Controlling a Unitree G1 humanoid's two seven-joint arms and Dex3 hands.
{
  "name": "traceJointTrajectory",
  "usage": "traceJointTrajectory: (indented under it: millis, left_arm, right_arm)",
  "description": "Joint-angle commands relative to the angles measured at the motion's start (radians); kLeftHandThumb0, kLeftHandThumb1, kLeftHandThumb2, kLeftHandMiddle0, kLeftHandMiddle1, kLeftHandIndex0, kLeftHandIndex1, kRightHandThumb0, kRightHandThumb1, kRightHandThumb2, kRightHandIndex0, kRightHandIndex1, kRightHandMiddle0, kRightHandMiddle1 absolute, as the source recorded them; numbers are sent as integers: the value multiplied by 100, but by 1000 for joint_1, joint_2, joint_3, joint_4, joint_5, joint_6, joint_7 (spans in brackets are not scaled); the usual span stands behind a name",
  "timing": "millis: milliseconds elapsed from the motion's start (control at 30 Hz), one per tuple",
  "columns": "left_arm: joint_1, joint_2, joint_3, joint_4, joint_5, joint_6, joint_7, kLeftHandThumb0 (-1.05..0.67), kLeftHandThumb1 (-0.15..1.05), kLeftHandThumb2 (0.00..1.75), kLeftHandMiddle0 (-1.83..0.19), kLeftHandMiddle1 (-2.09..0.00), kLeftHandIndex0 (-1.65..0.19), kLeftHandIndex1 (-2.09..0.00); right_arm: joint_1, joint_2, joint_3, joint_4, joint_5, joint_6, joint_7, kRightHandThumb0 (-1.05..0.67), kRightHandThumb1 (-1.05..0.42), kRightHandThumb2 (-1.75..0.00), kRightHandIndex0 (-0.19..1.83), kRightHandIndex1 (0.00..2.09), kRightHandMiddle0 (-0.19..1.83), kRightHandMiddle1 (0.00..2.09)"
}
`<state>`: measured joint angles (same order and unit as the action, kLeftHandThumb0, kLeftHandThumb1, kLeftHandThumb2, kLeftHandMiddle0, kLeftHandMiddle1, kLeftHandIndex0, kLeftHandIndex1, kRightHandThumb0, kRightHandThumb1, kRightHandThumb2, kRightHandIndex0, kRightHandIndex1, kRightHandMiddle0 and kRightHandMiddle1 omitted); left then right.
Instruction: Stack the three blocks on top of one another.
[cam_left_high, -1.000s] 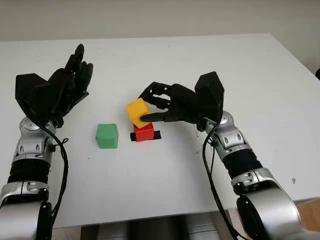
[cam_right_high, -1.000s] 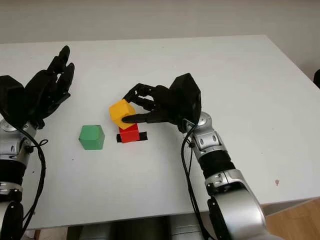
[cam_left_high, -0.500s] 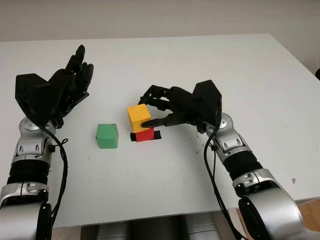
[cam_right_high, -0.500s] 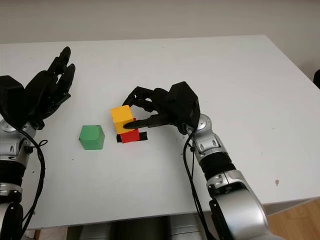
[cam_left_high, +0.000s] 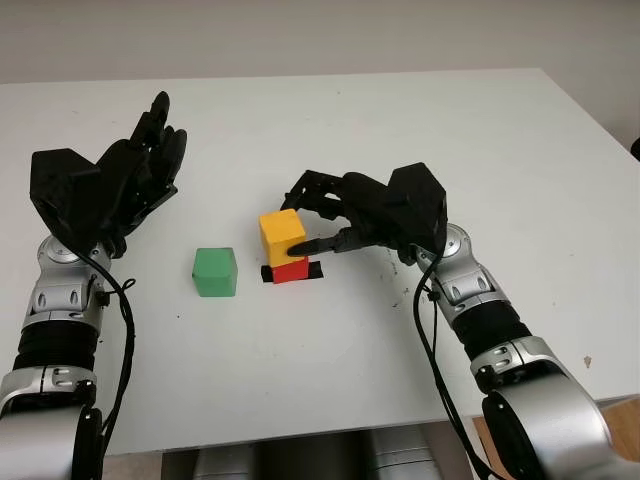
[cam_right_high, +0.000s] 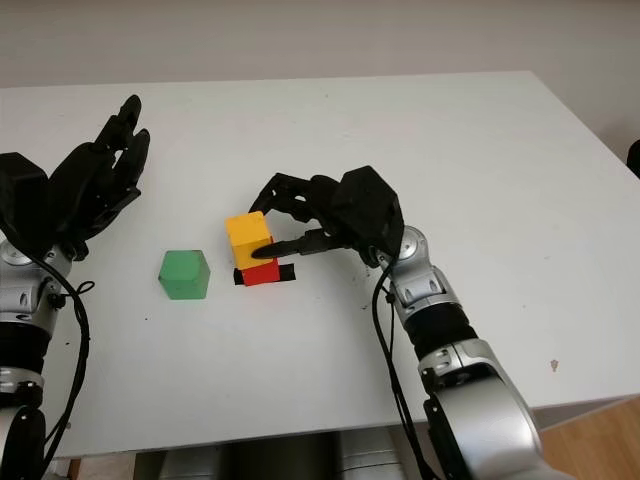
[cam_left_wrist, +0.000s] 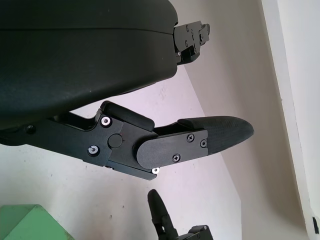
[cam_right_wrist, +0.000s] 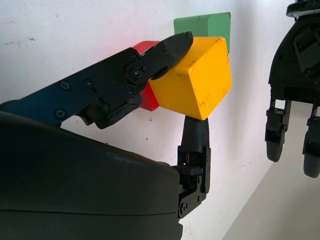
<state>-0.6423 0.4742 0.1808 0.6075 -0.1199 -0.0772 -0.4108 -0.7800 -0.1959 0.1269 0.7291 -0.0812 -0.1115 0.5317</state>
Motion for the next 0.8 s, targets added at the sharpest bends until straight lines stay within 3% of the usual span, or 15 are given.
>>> traceJointTrajectory:
  millis: [0,767]
  left_arm:
    - [5,21,2,-9,4,-1,-6,-74,105,60,19,0,19,0]
    - [1,15,3,-3,8,-1,-6,-75,105,58,19,0,19,0]
  right_arm:
    - [-2,-18,-6,-5,-1,12,-5,-44,-87,-5,24,5,45,153]
    - [-15,-30,2,4,-1,6,19,-46,-89,-6,21,4,39,156]
